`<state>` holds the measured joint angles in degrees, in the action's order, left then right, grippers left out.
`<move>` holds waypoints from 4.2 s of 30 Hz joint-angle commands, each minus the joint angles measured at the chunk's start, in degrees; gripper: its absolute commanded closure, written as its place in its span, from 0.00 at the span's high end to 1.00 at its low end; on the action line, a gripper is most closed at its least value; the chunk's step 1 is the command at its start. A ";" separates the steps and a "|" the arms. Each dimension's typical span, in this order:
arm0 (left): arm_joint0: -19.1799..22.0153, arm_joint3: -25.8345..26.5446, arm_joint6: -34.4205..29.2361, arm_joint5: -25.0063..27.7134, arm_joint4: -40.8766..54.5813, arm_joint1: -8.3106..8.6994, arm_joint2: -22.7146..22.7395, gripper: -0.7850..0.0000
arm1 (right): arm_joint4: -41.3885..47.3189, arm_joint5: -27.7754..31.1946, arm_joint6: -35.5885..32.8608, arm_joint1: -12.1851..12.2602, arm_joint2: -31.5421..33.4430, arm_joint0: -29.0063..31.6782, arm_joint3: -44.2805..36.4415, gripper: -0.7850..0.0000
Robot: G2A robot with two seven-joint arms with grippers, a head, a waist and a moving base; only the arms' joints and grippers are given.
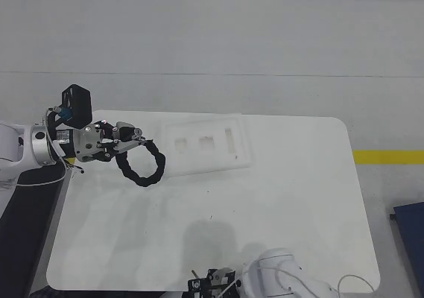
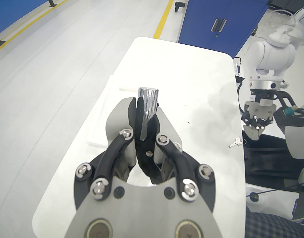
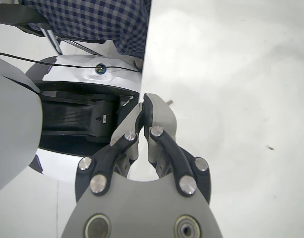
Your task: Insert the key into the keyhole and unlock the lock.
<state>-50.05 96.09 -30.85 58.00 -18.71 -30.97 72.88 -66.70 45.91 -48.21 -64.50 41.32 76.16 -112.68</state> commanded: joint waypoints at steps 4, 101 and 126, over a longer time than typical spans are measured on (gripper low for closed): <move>0.00 0.00 0.00 0.00 0.00 0.00 0.00 0.00 | 1.81 -3.06 -0.07 -0.66 -2.23 -1.44 1.93 0.00; 0.00 0.00 0.00 0.00 0.00 0.00 0.00 0.00 | 4.57 -4.91 9.08 1.25 1.27 -8.02 1.46 0.00; 0.00 0.00 0.00 0.00 0.00 0.00 0.00 0.00 | 27.90 -11.53 0.41 4.39 23.69 -17.02 4.53 0.00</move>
<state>-50.05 96.09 -30.85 58.00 -18.71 -30.97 72.88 -38.71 34.56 -48.05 -60.09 64.88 59.93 -109.29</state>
